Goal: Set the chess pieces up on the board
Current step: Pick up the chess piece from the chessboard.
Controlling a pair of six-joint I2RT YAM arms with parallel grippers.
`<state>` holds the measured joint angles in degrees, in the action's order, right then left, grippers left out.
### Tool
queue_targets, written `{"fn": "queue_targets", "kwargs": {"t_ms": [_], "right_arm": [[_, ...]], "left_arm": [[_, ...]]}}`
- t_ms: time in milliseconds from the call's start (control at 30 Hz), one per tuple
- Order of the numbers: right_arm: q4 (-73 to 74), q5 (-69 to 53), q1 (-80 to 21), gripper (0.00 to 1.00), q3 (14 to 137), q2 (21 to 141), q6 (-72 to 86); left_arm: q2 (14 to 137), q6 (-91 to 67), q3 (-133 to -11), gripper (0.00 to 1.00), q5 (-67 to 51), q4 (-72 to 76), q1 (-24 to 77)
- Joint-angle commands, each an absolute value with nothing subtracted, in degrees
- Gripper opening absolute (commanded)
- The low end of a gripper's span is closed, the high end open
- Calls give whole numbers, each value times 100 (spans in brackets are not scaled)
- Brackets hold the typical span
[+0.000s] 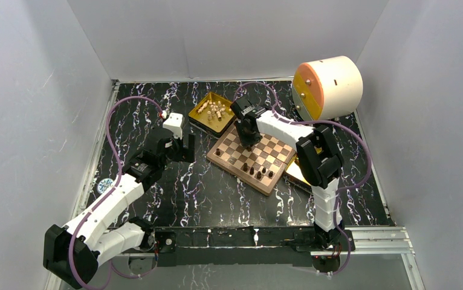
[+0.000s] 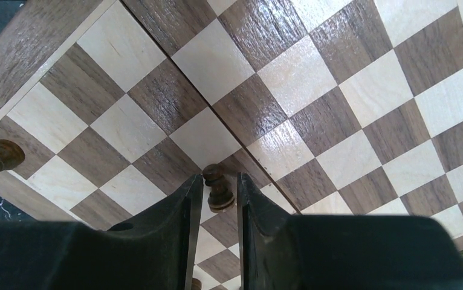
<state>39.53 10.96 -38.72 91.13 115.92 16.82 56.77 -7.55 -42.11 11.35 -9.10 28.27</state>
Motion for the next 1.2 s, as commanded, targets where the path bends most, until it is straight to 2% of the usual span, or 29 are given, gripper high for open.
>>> {"fn": "queue_targets", "kwargs": {"t_ms": [0, 100, 367, 500, 667, 933, 1167], "right_arm": [[4033, 1169, -3894, 36, 9521, 11740, 1421], [4044, 1163, -3894, 36, 9572, 11846, 1383], [4266, 1248, -3894, 27, 9723, 11927, 1419], [4326, 1275, -3894, 18, 9797, 11883, 1489], [4272, 1326, -3894, 12, 9799, 11766, 1753], [4004, 1314, -3885, 9, 9554, 11399, 2109], [3609, 1146, -3877, 8, 9277, 10710, 2517]], "left_arm": [[5503, -765, -4333, 91, 1059, -923, 2856], [5493, -765, -4332, 91, 1025, -928, 2856], [5505, -788, -4322, 87, 940, -908, 2856], [5531, -830, -4330, 83, 877, -888, 2855], [5565, -956, -4326, 78, 805, -825, 2854], [5810, -1398, -4510, 71, 627, -791, 2856], [6084, -2173, -4947, 64, -92, -811, 2856]]}}
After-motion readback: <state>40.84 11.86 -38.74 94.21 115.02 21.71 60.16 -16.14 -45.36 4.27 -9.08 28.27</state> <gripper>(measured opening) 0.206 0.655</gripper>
